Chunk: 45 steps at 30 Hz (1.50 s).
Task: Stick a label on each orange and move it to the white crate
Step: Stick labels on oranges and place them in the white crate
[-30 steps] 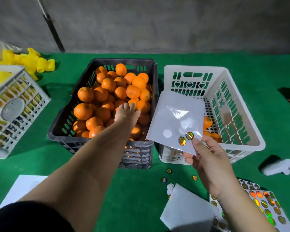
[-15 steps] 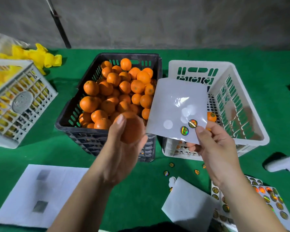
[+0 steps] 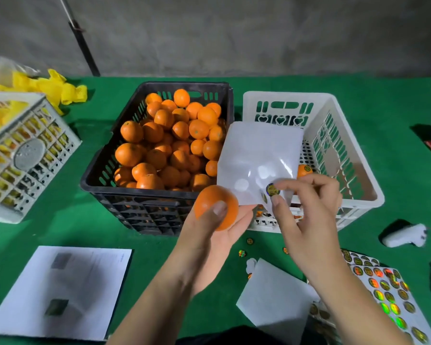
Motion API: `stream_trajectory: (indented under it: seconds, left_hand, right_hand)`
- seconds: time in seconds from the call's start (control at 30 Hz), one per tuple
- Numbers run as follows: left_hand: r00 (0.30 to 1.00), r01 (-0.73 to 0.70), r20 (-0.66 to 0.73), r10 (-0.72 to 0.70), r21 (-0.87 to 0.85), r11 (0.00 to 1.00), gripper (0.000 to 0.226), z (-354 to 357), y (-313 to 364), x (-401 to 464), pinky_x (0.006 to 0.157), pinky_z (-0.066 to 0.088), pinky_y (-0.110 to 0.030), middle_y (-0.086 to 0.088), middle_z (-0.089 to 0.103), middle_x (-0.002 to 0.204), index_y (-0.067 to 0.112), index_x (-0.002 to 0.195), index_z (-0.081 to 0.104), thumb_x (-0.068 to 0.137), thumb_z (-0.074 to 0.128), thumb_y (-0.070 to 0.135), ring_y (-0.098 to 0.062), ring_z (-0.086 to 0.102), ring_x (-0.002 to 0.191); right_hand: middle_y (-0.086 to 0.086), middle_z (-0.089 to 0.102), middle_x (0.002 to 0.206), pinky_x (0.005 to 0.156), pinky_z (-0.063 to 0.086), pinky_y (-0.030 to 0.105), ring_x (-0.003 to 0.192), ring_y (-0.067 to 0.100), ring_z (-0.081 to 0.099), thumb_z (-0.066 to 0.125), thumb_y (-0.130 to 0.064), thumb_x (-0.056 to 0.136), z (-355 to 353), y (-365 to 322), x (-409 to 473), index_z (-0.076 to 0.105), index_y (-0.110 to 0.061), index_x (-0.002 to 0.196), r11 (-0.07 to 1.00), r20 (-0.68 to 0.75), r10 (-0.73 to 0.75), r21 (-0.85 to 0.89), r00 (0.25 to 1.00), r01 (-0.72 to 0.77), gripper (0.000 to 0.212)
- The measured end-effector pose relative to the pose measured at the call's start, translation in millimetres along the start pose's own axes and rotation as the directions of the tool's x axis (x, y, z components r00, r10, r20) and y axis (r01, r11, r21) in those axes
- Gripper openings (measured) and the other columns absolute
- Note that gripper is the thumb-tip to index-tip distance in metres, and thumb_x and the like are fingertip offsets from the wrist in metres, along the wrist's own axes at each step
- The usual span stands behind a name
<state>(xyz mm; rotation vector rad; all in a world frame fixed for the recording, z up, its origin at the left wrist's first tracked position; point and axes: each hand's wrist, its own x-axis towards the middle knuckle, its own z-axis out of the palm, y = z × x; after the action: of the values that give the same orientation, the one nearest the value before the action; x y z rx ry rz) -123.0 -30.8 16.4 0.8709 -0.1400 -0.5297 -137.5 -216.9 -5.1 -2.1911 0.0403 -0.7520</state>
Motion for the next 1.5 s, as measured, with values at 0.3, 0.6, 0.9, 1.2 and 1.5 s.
stream_trajectory:
  seconds: [0.3, 0.6, 0.9, 1.2, 1.5]
  left_hand:
    - [0.997, -0.081, -0.013, 0.082, 0.074, 0.994, 0.127, -3.2, -4.1, 2.2, 0.125, 0.031, -0.054, -0.024, 0.049, 0.157, -0.007, 0.154, 0.028, 0.065, 0.097, 0.05, -0.036, 0.047, 0.148]
    - [0.993, -0.115, -0.016, 0.119, 0.151, 0.982, 0.079, -14.2, -15.3, 1.9, 0.113, 0.047, -0.054, -0.037, 0.048, 0.14, 0.008, 0.125, 0.049, 0.069, 0.098, 0.036, -0.052, 0.054, 0.134]
    - [0.986, -0.165, 0.017, 0.166, 0.248, 0.955, 0.052, -23.4, -20.8, 1.5, 0.114, 0.037, -0.074, -0.014, 0.061, 0.128, 0.022, 0.121, 0.056, 0.074, 0.079, 0.018, -0.045, 0.061, 0.127]
    - [0.978, -0.068, -0.12, 0.173, 0.601, 0.797, 0.076, -30.2, -20.8, 3.9, 0.081, 0.066, -0.042, 0.009, 0.067, 0.121, 0.038, 0.13, 0.053, 0.068, 0.094, 0.054, -0.031, 0.075, 0.107]
    - [0.993, -0.089, -0.013, 0.115, 0.553, 0.828, 0.07, -25.4, -29.1, 4.7, 0.071, 0.057, -0.024, 0.007, 0.071, 0.097, 0.035, 0.123, 0.055, 0.07, 0.086, 0.069, -0.01, 0.071, 0.08]
  right_hand:
    - [-0.008, 0.057, 0.12, 0.109, 0.033, 0.024, 0.125, 0.023, 0.045, 0.066, -0.07, 0.074, -17.1, -24.7, 4.0, 0.078, -0.051, 0.09, 0.931, 0.278, 0.227, 0.22, 0.933, -0.292, 0.028]
    - [0.003, 0.07, 0.097, 0.088, 0.045, 0.029, 0.094, 0.015, 0.065, 0.072, -0.024, 0.087, -21.7, -23.3, 8.6, 0.073, -0.021, 0.086, 0.442, 0.594, 0.333, 0.588, 0.732, -0.678, 0.003]
    - [-0.003, 0.071, 0.094, 0.074, 0.035, 0.033, 0.077, 0.01, 0.061, 0.072, -0.02, 0.085, -22.0, -19.8, 6.5, 0.077, -0.024, 0.083, 0.12, 0.666, 0.431, 0.626, 0.608, -0.771, 0.007]
    - [-0.001, 0.054, 0.071, 0.06, 0.04, 0.015, 0.063, 0.005, 0.049, 0.074, -0.012, 0.097, -32.1, -15.0, 4.1, 0.068, -0.026, 0.094, 0.913, -0.077, 0.123, 0.4, 0.989, -0.083, 0.016]
    - [-0.006, 0.065, 0.094, 0.082, 0.053, 0.031, 0.091, 0.021, 0.066, 0.083, -0.011, 0.087, -13.6, -31.3, 4.5, 0.077, -0.022, 0.097, 0.946, 0.267, -0.117, 0.323, 0.957, 0.026, 0.016]
